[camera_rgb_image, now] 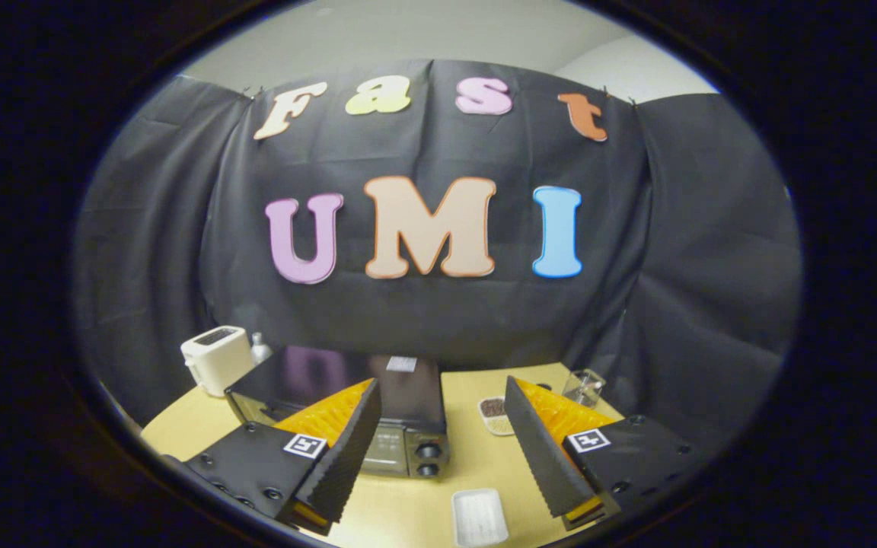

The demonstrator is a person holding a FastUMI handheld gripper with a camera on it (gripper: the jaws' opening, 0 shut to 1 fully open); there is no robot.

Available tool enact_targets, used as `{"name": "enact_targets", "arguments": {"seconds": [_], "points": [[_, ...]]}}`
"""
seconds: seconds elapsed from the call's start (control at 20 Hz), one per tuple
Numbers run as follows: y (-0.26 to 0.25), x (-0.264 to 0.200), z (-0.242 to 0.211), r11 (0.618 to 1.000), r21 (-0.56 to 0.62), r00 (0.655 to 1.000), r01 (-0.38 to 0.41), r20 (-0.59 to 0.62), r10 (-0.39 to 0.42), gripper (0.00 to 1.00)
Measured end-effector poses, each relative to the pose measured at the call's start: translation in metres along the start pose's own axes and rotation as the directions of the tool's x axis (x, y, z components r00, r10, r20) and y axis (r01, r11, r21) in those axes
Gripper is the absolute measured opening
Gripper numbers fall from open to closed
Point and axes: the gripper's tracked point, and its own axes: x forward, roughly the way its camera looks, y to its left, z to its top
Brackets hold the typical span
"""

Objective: Open the toaster oven, put the food inside, and close the toaster oven door.

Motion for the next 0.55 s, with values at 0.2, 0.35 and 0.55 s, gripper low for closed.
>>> {"name": "enact_targets", "arguments": {"seconds": [0.2,0.35,0.55], "points": [[-0.038,-0.001,0.033,1.000,0.012,0.997,0.027,0.077,-0.028,0.99],[-0.065,0.002,0.045,0.999,-0.003,0.993,0.050,0.106,-0.050,0.99],[-0.094,0.009,0.050,0.998,-0.009,0.990,0.069,0.123,-0.067,0.99]]}}
